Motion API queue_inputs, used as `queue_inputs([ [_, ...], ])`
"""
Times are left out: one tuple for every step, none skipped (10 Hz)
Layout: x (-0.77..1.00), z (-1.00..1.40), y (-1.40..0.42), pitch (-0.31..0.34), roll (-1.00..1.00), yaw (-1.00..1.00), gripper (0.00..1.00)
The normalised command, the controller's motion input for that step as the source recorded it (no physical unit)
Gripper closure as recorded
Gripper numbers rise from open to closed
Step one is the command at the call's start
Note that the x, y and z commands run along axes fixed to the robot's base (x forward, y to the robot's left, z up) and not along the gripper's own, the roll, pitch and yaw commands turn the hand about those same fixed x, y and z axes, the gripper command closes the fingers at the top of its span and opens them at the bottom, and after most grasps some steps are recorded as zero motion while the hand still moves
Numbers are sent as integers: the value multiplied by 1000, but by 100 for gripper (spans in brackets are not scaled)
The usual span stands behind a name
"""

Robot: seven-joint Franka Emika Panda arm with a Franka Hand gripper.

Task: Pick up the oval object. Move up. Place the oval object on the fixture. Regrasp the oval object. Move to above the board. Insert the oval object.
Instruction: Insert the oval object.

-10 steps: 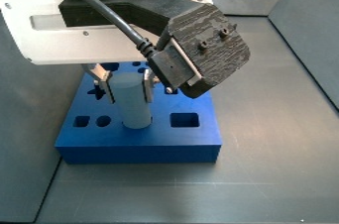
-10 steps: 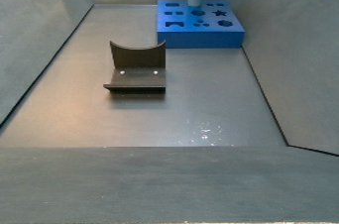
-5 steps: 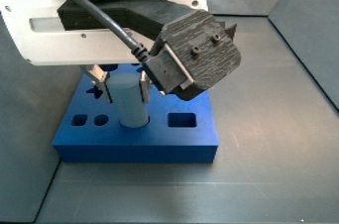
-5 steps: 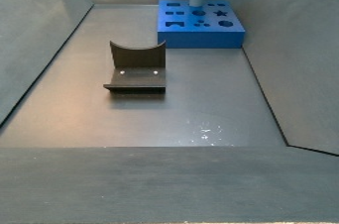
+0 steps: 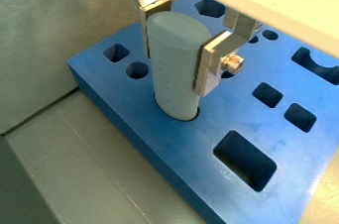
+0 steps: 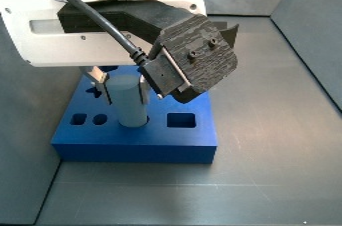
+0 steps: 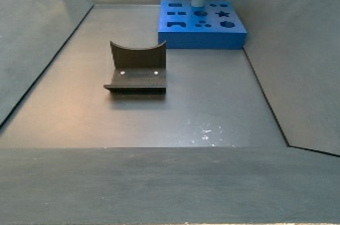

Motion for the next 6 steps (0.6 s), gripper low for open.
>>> queue_inputs([
  [17,-1000,0,-17,80,0,100],
  [209,-1000,0,-51,37,3,100],
  [-43,0,0,-90,0,0,100],
  [0,0,6,0,-24,0,100],
  [-77,-657,-174,-193,273,0,100],
  [197,-994,-317,-57,164,0,100],
])
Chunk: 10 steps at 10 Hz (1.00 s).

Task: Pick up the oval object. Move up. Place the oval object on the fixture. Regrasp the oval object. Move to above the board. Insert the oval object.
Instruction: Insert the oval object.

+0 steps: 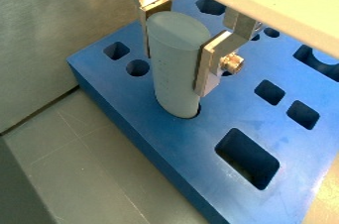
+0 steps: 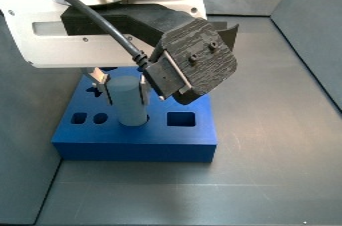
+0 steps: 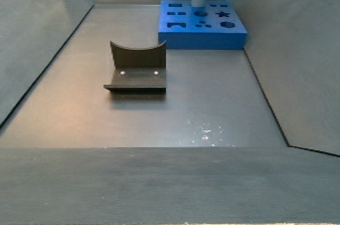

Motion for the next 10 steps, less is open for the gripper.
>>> queue_inputs([
  [511,-1000,-317,-26,31,0,100],
  [506,-1000,-283,-11,4,91,100],
  [466,-1000,0,0,-76,440,100],
  [460,-1000,0,0,-103,480,100],
  [857,-1000,0,0,0,0,100],
  [569,-1000,20,19,107,-674,100],
  [423,-1000,34,66,121,-814,100],
  [420,-1000,34,66,121,-817,100],
  [414,-1000,37,59,114,-811,100],
  [29,-1000,323,0,10,-363,100],
])
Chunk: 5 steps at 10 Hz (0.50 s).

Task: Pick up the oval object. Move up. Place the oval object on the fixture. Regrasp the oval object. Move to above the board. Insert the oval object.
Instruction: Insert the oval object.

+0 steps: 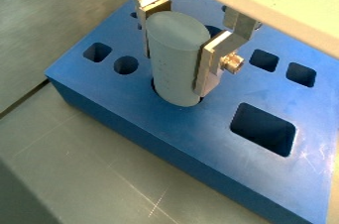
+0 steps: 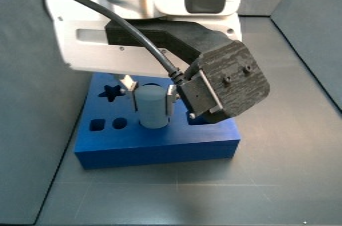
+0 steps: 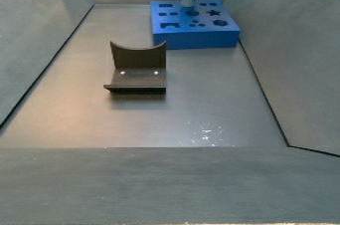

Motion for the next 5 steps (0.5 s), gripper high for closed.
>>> queue_inputs([
  [-49,-1000,191,-93,0,0,100],
  [-151,-346,0,-216,7,0,100],
  [0,0,0,-4,0,0,100],
  [0,0,0,-11,0,0,100],
  [23,-71,-3,-29,6,0,100],
])
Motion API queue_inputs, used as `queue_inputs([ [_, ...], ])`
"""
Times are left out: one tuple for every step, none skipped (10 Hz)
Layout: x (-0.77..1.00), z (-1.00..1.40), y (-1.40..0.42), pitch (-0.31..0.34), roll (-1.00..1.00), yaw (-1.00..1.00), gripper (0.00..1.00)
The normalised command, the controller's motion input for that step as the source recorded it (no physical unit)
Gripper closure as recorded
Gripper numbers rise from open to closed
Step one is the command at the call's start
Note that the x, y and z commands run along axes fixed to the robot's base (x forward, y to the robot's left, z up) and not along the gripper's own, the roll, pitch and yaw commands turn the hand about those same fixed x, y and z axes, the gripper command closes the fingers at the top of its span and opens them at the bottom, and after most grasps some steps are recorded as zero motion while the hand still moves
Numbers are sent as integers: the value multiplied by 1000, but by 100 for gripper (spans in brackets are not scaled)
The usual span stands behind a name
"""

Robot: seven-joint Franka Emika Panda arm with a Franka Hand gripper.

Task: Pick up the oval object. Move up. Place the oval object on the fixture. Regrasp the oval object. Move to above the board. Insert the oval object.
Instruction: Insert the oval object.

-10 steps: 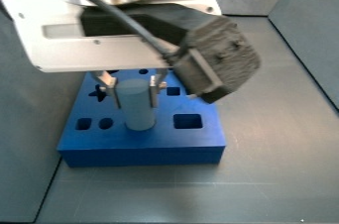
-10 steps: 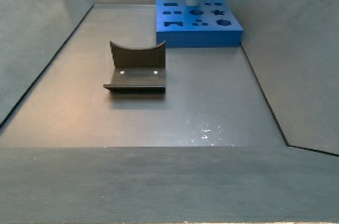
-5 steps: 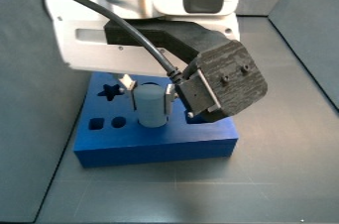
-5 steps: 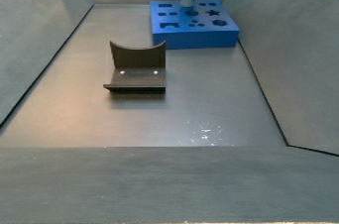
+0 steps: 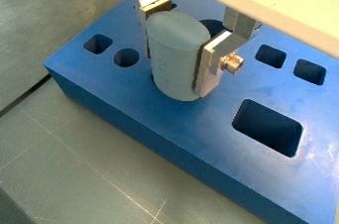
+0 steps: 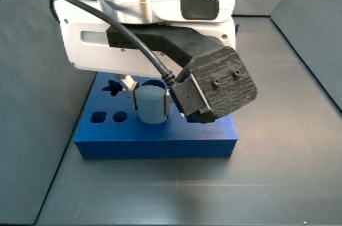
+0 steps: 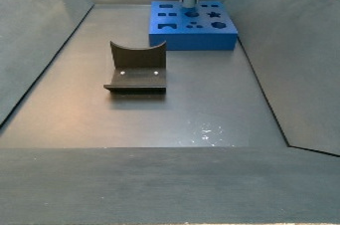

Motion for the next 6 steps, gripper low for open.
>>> queue_inputs([
  [100,-451,0,-100,17,0,100],
  [0,-800,106,-193,71,3,100],
  [0,-786,129,-194,81,23,100],
  [0,-629,0,-260,60,0,100],
  [0,-29,0,-7,0,0,100],
  [0,-66,-57,-34,36,14,100],
])
